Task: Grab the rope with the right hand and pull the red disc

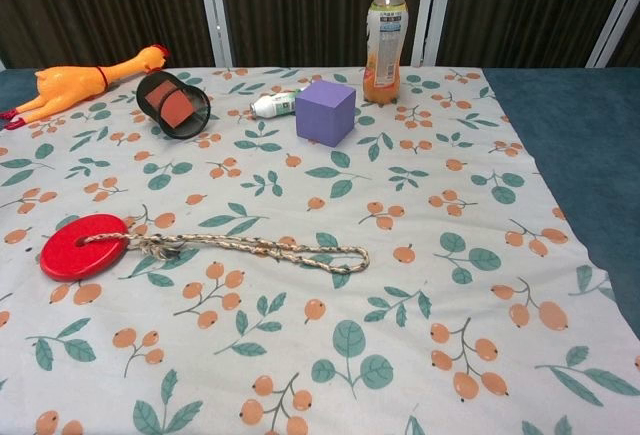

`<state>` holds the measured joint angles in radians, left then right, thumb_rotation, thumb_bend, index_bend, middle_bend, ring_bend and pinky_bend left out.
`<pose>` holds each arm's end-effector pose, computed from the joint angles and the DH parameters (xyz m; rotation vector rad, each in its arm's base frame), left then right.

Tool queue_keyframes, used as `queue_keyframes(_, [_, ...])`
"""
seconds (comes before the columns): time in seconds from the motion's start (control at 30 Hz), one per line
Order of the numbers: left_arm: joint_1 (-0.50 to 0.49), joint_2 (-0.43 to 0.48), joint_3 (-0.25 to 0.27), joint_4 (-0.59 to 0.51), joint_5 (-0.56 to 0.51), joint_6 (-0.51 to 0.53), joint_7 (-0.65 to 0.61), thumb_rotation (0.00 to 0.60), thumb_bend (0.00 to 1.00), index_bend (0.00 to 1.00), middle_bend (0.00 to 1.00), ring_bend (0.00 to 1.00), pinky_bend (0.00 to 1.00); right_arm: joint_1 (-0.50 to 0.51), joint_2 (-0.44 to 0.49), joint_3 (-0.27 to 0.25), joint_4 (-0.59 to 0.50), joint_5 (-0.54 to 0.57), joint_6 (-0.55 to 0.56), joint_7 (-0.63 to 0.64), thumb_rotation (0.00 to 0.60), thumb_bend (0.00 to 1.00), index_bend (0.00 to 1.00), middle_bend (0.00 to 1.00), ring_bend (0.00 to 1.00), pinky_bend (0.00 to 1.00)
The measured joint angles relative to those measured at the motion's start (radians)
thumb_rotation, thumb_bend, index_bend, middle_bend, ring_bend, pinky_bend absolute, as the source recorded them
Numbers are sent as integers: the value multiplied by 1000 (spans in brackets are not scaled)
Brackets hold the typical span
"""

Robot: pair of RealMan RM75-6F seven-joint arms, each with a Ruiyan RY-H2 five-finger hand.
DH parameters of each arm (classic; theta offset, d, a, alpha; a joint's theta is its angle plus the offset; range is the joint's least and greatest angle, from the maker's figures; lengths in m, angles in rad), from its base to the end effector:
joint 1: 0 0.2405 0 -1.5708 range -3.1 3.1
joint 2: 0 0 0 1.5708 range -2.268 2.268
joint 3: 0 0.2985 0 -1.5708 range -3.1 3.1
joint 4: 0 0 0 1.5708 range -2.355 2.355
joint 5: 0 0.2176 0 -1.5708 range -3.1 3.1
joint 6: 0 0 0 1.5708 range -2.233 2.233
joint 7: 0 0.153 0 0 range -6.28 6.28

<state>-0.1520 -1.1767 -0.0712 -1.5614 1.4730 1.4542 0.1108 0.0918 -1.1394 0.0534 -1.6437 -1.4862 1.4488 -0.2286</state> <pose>-0.3476 0.2228 0.1549 -1.4327 -0.8028 -0.8619 -0.3460 -0.1963 0.1563 1.4586 -0.7936 0.7546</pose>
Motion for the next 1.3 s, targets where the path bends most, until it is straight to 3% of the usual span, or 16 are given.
queue_keyframes(0.47, [4, 12, 1, -8, -6, 1, -5, 600, 461, 0, 48, 35, 131, 48, 11, -10, -61, -34, -74, -7, 600, 252, 0, 0, 0, 0])
queue_keyframes(0.73, [14, 6, 4, -7, -6, 19, -2, 600, 462, 0, 49, 35, 131, 201, -13, 8, -161, -41, -304, -56, 600, 252, 0, 0, 0, 0])
queue_keyframes(0.97, [36, 5, 7, -4, -13, 46, 1, 600, 461, 0, 53, 35, 131, 456, -143, 89, -161, 124, -602, -144, 600, 252, 0, 10, 0, 0])
queue_keyframes(1.3, [52, 5, 8, 36, -34, 43, -31, 600, 461, 0, 53, 35, 131, 669, -319, 126, -80, 401, -742, -309, 600, 253, 0, 67, 0, 0])
